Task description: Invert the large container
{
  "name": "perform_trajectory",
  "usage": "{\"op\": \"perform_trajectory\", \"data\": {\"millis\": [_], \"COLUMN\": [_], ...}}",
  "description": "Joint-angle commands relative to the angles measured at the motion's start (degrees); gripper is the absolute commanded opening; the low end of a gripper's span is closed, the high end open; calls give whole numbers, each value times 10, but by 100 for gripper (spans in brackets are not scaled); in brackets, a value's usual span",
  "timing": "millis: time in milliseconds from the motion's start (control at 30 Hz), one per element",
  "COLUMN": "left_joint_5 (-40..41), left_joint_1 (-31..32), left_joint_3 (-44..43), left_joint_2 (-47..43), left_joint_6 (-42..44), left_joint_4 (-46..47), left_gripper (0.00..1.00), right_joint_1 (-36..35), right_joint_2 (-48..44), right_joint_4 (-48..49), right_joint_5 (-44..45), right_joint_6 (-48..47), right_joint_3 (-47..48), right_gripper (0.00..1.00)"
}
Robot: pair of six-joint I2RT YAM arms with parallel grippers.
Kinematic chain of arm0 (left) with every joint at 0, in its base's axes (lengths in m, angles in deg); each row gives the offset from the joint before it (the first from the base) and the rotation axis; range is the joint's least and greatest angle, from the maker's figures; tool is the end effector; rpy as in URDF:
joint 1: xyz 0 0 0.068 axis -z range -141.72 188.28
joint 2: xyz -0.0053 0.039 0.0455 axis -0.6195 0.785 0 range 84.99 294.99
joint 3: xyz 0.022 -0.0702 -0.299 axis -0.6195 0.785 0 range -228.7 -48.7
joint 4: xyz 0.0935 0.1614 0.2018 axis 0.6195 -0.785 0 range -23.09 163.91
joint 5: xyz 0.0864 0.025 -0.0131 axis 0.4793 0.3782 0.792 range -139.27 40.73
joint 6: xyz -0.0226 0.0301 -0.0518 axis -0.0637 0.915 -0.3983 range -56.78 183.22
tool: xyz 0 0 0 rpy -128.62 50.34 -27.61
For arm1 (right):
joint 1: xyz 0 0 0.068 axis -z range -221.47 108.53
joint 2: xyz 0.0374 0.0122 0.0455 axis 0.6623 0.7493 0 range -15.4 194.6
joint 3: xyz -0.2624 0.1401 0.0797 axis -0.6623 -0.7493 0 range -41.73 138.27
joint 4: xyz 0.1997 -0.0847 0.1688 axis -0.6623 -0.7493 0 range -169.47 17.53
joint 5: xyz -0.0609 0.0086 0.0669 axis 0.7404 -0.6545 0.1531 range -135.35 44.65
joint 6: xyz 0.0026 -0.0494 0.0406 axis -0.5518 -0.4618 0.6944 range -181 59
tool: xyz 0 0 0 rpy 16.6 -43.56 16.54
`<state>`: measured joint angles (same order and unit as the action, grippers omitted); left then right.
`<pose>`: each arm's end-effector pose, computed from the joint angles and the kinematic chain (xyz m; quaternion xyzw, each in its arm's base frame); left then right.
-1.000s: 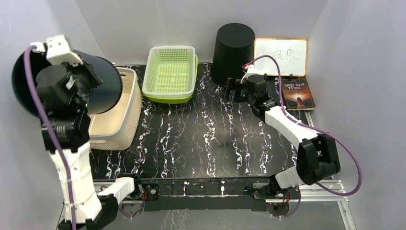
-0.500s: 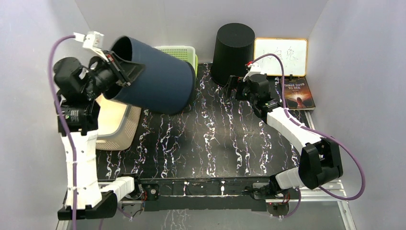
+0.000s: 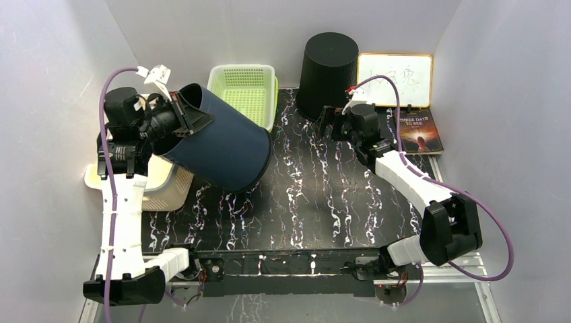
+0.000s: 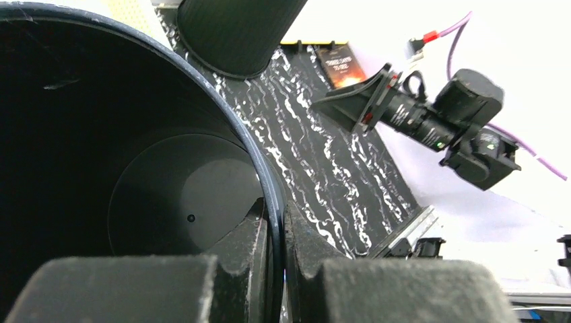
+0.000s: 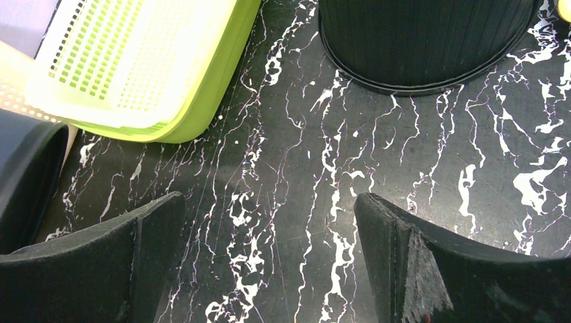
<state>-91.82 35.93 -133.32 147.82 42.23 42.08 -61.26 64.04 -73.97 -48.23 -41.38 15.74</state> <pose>0.2114 -0.0248 0.5132 0.0839 0.7465 -0.3714 0.5457 0.3201 0.1178 0.3181 -0.0150 0.8359 0.2046 0.5092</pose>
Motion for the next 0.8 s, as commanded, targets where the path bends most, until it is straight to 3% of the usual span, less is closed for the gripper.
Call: {"op": "perform_trajectory", "data": {"millis": [0,167,300,467,600,767], "left_joint_5": [10,57,158,194,218,211], "left_joint_1": [9,56,135,188,216,230], "left_joint_3": [0,41,60,71,69,64], "left_joint_2": [-9,10,31,57,66,69], "left_joint_6": [55,80,95,89,88,86], "left_joint_4": [7,-14,-24,-16,-16,-9], "left_gripper": [0,0,0,1,15,43], "right_joint_1": [-1,-1,-2,-1,-2,-1], "right_joint_2": [-6,-6,-6,-7,-13,-26], "right_joint_4": [29,29,29,25,15,12], "right_joint_5": [10,10,12,21,45,49], "right_joint_6": [-5,-8,-11,-17,-22,-31], "right_joint_3": [4,1,-1,-2,-1,1], "right_gripper": [98,98,98,98,98,98]}}
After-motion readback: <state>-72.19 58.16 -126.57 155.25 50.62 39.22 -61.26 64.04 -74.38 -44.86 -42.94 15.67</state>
